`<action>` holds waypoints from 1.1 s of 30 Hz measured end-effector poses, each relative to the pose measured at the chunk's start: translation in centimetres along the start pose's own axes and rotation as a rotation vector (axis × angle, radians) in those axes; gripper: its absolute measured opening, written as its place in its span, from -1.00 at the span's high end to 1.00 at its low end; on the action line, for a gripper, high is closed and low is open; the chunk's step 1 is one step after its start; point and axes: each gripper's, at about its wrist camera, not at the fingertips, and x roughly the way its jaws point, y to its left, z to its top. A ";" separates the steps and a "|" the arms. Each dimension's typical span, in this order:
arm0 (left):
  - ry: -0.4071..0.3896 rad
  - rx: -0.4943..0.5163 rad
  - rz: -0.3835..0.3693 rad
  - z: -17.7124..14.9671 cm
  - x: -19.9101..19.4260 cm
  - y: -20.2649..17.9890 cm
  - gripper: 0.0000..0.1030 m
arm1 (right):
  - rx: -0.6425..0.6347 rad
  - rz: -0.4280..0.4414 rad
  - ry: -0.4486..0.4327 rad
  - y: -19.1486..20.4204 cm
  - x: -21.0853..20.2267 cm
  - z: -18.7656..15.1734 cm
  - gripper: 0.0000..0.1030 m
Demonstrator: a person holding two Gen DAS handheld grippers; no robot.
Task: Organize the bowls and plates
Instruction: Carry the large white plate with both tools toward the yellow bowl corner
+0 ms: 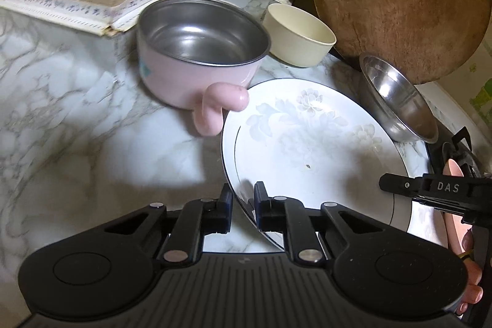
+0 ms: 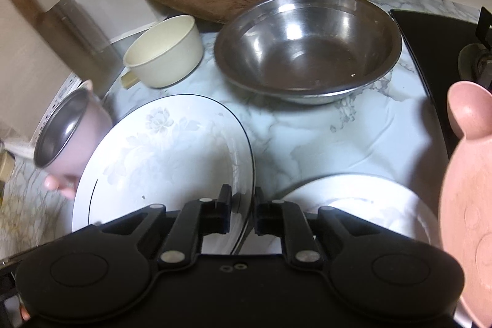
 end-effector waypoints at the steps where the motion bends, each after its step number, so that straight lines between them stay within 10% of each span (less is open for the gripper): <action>1: 0.001 -0.003 0.002 -0.1 -0.3 0.3 0.75 | -0.009 0.001 -0.001 0.3 -0.3 -0.3 0.74; 33: -0.095 -0.165 0.210 -6.6 -14.1 16.2 0.75 | -0.257 0.206 0.049 17.3 -2.4 -10.1 0.78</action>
